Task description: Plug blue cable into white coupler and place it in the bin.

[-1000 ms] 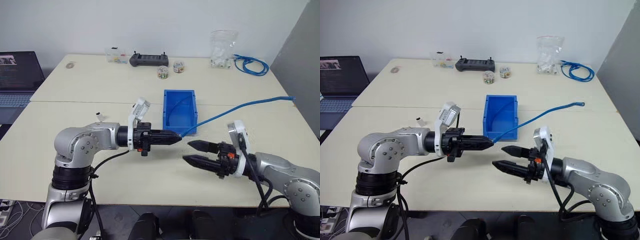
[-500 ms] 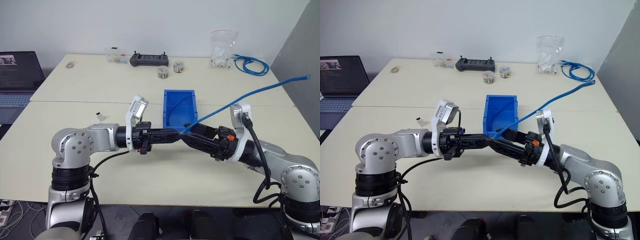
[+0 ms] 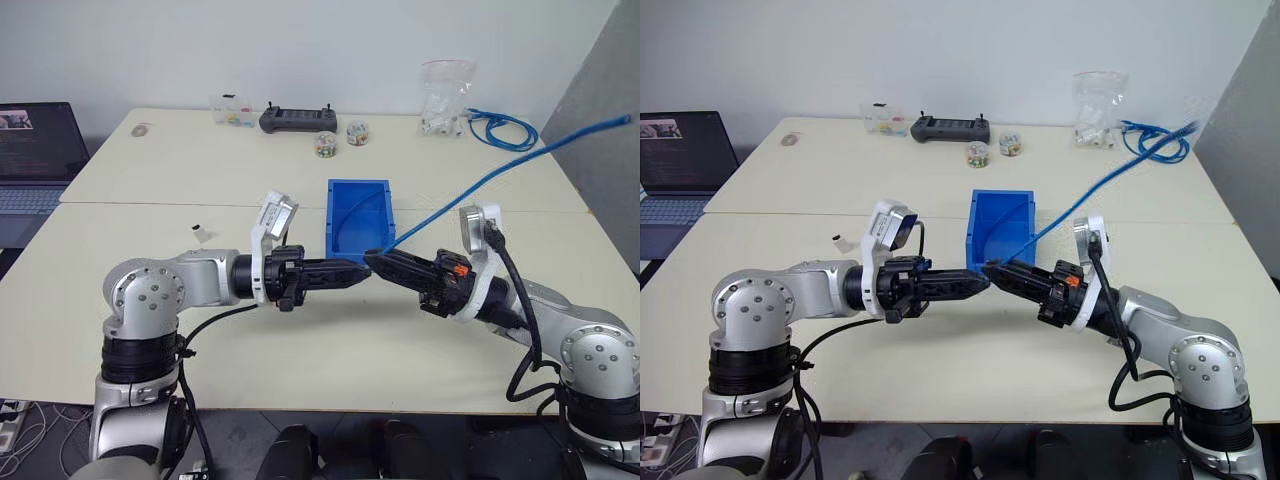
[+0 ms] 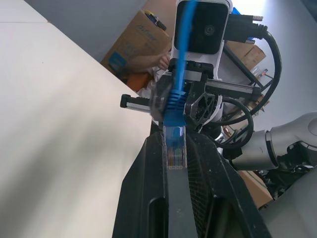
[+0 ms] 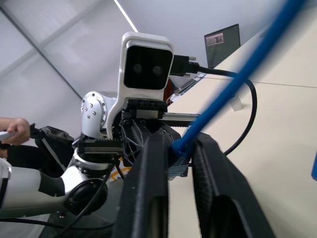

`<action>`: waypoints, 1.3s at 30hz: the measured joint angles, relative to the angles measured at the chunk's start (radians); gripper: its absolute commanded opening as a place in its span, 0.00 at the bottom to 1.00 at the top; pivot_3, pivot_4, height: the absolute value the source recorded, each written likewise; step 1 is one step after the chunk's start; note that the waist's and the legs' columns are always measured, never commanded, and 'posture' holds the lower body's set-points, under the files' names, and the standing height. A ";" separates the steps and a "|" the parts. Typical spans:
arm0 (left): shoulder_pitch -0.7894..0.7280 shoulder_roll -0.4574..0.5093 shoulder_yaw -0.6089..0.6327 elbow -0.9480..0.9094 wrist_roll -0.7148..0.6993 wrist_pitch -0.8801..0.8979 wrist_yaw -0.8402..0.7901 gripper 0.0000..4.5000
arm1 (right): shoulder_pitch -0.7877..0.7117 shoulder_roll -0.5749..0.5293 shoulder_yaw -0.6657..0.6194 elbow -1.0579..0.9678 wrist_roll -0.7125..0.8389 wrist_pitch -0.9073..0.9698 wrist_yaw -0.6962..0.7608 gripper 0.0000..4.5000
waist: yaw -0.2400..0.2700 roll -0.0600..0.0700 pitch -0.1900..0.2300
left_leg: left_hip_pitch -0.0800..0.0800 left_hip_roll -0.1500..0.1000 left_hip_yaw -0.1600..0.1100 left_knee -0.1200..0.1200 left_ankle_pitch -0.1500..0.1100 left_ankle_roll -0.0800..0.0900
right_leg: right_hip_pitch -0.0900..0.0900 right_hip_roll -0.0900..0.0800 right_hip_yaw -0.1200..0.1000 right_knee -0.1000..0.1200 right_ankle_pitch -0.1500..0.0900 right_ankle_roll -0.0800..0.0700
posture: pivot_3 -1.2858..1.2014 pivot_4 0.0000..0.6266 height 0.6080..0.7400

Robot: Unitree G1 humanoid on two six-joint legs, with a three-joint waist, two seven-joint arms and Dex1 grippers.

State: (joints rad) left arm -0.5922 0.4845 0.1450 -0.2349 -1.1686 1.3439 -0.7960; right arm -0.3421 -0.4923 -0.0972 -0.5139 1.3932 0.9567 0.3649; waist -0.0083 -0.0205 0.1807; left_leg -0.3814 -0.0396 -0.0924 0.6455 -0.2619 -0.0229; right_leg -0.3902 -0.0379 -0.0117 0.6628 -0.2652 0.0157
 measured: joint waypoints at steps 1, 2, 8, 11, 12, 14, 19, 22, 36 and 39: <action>0.003 0.001 0.000 -0.004 -0.004 -0.003 0.000 0.05 | 0.000 -0.004 0.000 0.001 0.009 0.000 0.000 0.03 | 0.000 0.000 0.000 | 0.000 0.000 0.000 0.000 0.000 0.000 | 0.000 0.000 0.000 0.000 0.000 0.000 | 0.52 0.24 1.00; 0.006 0.002 -0.002 -0.007 -0.004 -0.009 -0.003 0.05 | 0.000 -0.007 0.000 0.002 0.016 0.001 0.000 0.03 | 0.000 0.000 0.000 | 0.000 0.000 0.000 0.000 0.000 0.000 | 0.000 0.000 0.000 0.000 0.000 0.000 | 0.52 0.24 1.00; 0.019 0.015 -0.032 -0.010 0.012 -0.067 -0.030 0.25 | 0.000 -0.023 0.003 0.009 0.051 0.002 -0.010 0.03 | 0.000 0.000 0.000 | 0.000 0.000 0.000 0.000 0.000 0.000 | 0.000 0.000 0.000 0.000 0.000 0.000 | 0.52 0.24 1.00; 0.019 0.025 -0.041 -0.009 0.019 -0.080 -0.044 0.39 | 0.000 -0.027 0.015 0.005 0.069 0.003 -0.014 0.03 | 0.000 0.000 0.000 | 0.000 0.000 0.000 0.000 0.000 0.000 | 0.000 0.000 0.000 0.000 0.000 0.000 | 0.52 0.24 1.00; 0.019 0.026 -0.043 -0.009 0.020 -0.083 -0.046 0.43 | 0.000 -0.027 0.020 0.004 0.075 0.003 -0.016 0.03 | 0.000 0.000 0.000 | 0.000 0.000 0.000 0.000 0.000 0.000 | 0.000 0.000 0.000 0.000 0.000 0.000 | 0.52 0.24 1.00; 0.021 0.032 -0.048 -0.008 0.028 -0.090 -0.047 0.53 | 0.000 -0.030 0.024 0.002 0.079 0.003 -0.016 0.03 | 0.000 0.000 0.000 | 0.000 0.000 0.000 0.000 0.000 0.000 | 0.000 0.000 0.000 0.000 -0.001 0.001 | 0.52 0.24 1.00; 0.058 0.080 -0.061 -0.035 0.040 -0.109 -0.067 0.75 | 0.001 -0.045 0.042 -0.010 0.079 0.003 -0.010 0.03 | -0.001 0.000 0.000 | 0.000 0.000 0.000 0.000 0.000 0.000 | 0.000 0.000 0.000 0.000 -0.002 0.003 | 0.52 0.24 1.00; 0.176 0.208 -0.058 -0.157 0.078 -0.148 -0.099 0.83 | 0.006 -0.081 0.041 0.004 0.021 0.000 0.032 0.03 | -0.012 0.000 0.001 | 0.000 0.000 0.002 -0.001 0.000 0.000 | -0.001 0.000 0.002 -0.001 -0.002 0.002 | 0.52 0.24 1.00; 0.496 0.039 0.044 -0.286 0.496 -0.474 0.418 1.00 | 0.004 -0.080 0.052 0.124 -0.214 -0.055 0.172 0.02 | 0.009 0.000 0.003 | -0.001 0.001 0.001 -0.001 0.000 0.001 | -0.001 0.000 0.001 -0.002 -0.002 0.003 | 0.52 0.24 1.00; 0.496 -0.080 0.042 -0.199 0.752 -0.569 0.726 1.00 | -0.009 -0.072 0.069 0.137 -0.248 -0.056 0.190 0.02 | 0.009 0.000 0.003 | -0.001 0.000 0.001 -0.001 0.000 0.000 | -0.001 0.000 0.001 -0.002 0.001 -0.001 | 0.52 0.24 1.00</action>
State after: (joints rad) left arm -0.0957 0.4044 0.1867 -0.4342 -0.4169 0.7750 -0.0704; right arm -0.3506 -0.5640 -0.0280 -0.3772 1.1448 0.9006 0.5547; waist 0.0009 -0.0203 0.1836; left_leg -0.3823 -0.0391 -0.0911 0.6446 -0.2622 -0.0225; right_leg -0.3910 -0.0383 -0.0103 0.6606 -0.2645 0.0149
